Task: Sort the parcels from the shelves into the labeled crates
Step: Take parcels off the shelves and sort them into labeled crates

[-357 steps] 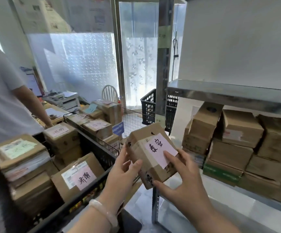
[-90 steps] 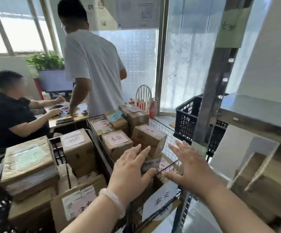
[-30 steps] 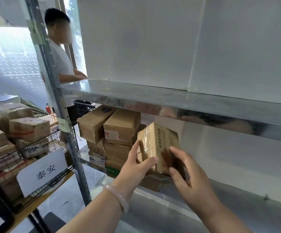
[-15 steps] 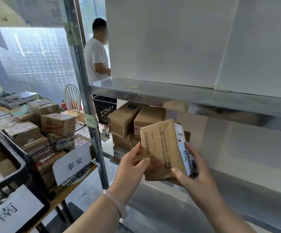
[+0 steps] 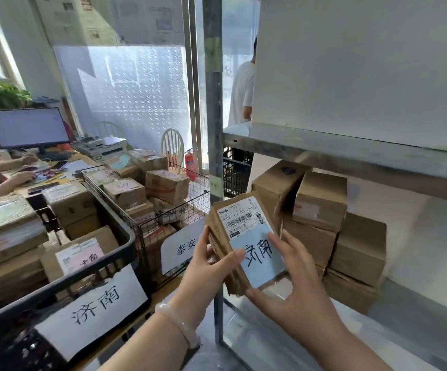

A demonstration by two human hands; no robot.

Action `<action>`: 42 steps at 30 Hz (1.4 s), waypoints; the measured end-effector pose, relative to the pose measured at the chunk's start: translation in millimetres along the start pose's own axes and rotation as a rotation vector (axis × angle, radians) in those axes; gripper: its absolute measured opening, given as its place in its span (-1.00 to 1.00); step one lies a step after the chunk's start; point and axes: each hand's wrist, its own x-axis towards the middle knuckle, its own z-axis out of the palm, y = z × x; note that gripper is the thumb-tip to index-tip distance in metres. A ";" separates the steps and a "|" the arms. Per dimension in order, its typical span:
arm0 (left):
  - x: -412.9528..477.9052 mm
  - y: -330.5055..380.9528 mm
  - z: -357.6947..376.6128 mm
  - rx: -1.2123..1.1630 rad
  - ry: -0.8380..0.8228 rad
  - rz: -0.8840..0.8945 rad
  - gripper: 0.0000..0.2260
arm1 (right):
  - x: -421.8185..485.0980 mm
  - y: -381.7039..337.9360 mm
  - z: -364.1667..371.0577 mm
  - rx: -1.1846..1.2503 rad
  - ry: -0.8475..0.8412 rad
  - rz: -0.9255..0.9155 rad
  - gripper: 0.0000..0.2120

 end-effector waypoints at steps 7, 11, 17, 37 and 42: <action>-15.7 12.9 -88.2 -0.008 0.144 0.025 0.02 | 24.7 -46.2 79.0 0.044 -0.094 -0.100 -0.21; -30.0 21.0 -133.8 0.072 0.189 0.060 0.05 | 37.1 -64.0 120.0 0.158 -0.101 -0.103 -0.19; -40.2 39.6 -195.6 0.291 0.362 0.128 -0.38 | 82.6 -91.7 168.7 0.247 -0.143 -0.155 -0.29; 51.0 71.5 -361.9 0.661 0.798 0.048 -0.29 | 373.4 -200.9 384.3 0.040 -0.348 -0.273 -0.24; 74.9 70.4 -381.3 0.665 0.855 0.018 -0.39 | 424.2 -217.9 430.3 -0.054 -0.385 -0.295 -0.23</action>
